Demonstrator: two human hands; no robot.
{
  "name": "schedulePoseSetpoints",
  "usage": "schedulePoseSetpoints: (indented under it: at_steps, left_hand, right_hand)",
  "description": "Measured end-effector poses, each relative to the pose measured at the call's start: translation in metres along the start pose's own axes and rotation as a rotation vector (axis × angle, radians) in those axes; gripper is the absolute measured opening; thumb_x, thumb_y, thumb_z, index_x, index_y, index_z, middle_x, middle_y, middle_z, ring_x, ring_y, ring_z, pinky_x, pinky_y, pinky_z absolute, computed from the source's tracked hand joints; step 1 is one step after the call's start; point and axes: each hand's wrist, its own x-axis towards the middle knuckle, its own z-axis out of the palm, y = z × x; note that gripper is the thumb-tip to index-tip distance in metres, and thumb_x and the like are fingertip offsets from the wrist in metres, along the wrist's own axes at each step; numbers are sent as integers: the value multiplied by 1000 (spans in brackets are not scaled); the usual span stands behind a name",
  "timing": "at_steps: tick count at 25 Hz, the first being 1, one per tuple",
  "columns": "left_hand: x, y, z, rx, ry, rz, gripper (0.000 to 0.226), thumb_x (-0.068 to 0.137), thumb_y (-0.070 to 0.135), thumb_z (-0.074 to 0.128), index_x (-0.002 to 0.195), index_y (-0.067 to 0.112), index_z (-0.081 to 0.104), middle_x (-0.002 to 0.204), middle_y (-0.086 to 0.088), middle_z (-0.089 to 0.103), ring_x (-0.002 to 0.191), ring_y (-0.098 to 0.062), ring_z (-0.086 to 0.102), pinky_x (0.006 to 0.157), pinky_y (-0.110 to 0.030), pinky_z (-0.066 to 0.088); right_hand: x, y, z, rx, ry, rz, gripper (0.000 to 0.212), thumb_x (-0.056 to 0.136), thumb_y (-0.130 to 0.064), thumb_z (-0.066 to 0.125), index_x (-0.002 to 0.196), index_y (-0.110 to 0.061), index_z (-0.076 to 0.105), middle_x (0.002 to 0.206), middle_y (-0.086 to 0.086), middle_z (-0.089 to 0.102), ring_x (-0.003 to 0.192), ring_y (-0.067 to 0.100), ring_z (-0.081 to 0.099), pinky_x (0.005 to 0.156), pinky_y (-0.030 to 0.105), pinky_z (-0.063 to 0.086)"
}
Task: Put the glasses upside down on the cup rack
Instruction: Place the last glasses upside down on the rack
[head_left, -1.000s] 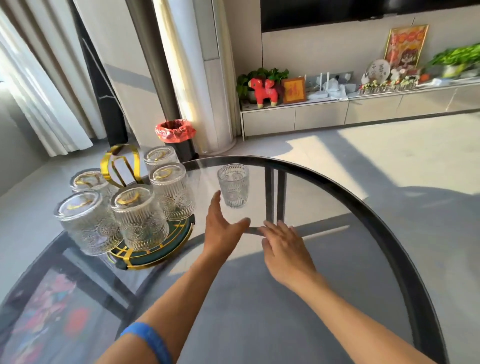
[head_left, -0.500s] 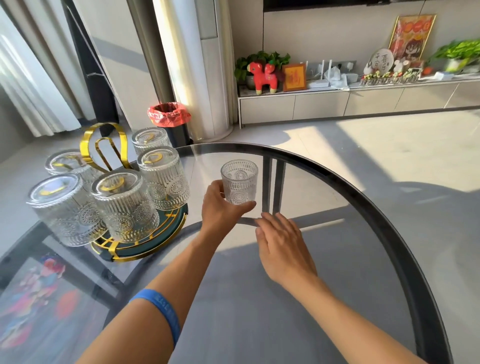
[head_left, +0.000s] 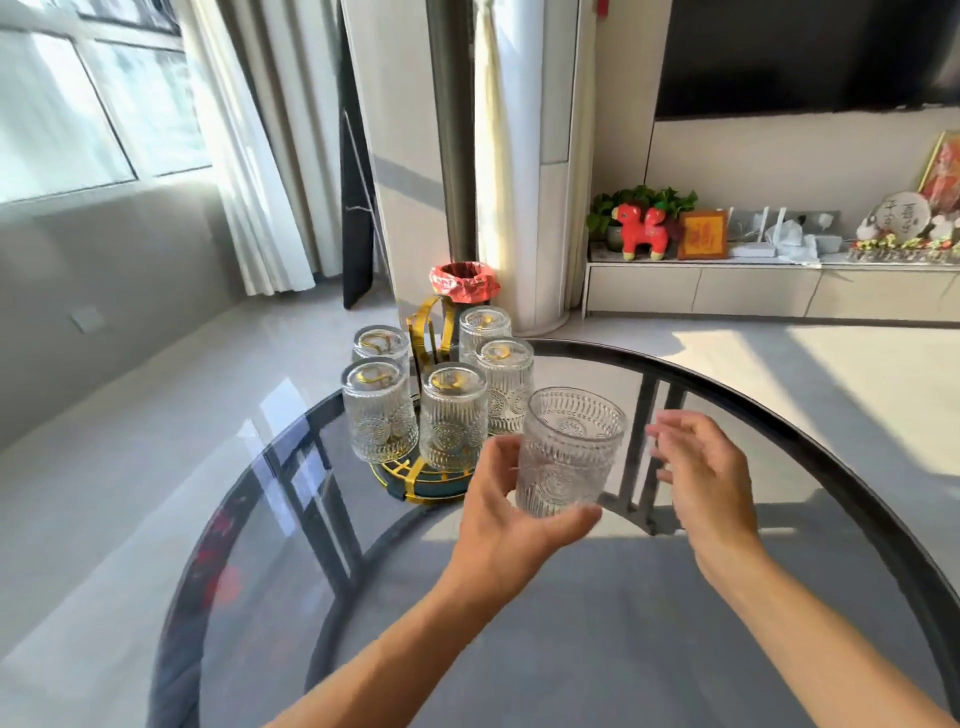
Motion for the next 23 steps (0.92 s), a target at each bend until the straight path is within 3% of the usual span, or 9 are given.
schedulePoseSetpoints:
  at_steps: [4,6,9,11,13,15,18,20,23]
  left_hand:
    - [3,56,-93,-20,105,95,65,58,26,93,114,26,60,106,4,74,97,-12,72,82,-26,58]
    - [15,74,-134,-32,190,107,68,56,26,94,116,20,62,104,2,76,94,-14,74,77,-25,59]
    - [37,86,-177,-55,276,64,68,55,32,93,116,18,65,100,-2,78,89,-20,76,76,-33,60]
    - [52,90,-197,-58,283,64,72,50,40,94,114,21,67,95,-2,79,84,-19,76,70,-29,60]
    - [69,92,-207,-11,307,75,86,42,53,92,118,23,63,97,-2,78,84,-18,75,72,-28,60]
    - [90,93,-211,29,369,79,91,41,57,91,119,24,57,105,-4,73,87,-18,73,77,-30,59]
    - [126,96,-202,72,409,86,79,51,40,94,116,25,51,111,-8,66,92,-19,69,79,-31,58]
    - [149,95,-187,118,421,109,75,55,33,94,114,26,48,111,-6,64,98,-22,66,86,-38,57]
    - [187,92,-163,298,388,135,74,55,29,93,118,24,54,117,-4,64,106,-22,61,92,-40,53]
  right_hand:
    - [-4,-88,69,-38,-184,-329,30,89,-11,52,115,-25,56,106,-2,69,87,9,64,76,30,51]
    - [-1,-120,109,-289,-338,-493,36,94,-23,47,130,-27,47,129,2,61,101,14,62,84,36,50]
    - [13,-136,156,-695,-538,-570,49,100,-38,32,146,-25,27,156,1,33,133,29,40,104,47,36]
    - [22,-134,174,-792,-601,-535,46,101,-38,28,142,-20,37,156,1,33,134,33,38,106,48,34]
    - [28,-129,180,-799,-630,-505,43,101,-37,28,133,-19,50,151,0,41,133,32,42,105,46,36]
    - [30,-120,180,-820,-619,-522,43,101,-35,30,138,-22,48,154,-4,38,137,25,38,110,44,31]
    - [28,-113,180,-807,-590,-566,43,99,-29,34,141,-24,44,155,-6,36,137,25,39,110,45,31]
    - [26,-110,178,-776,-563,-578,43,98,-27,37,140,-24,45,154,-6,37,135,27,42,108,47,37]
    - [29,-108,178,-755,-534,-604,43,97,-27,38,139,-26,46,153,-9,38,133,26,44,106,49,38]
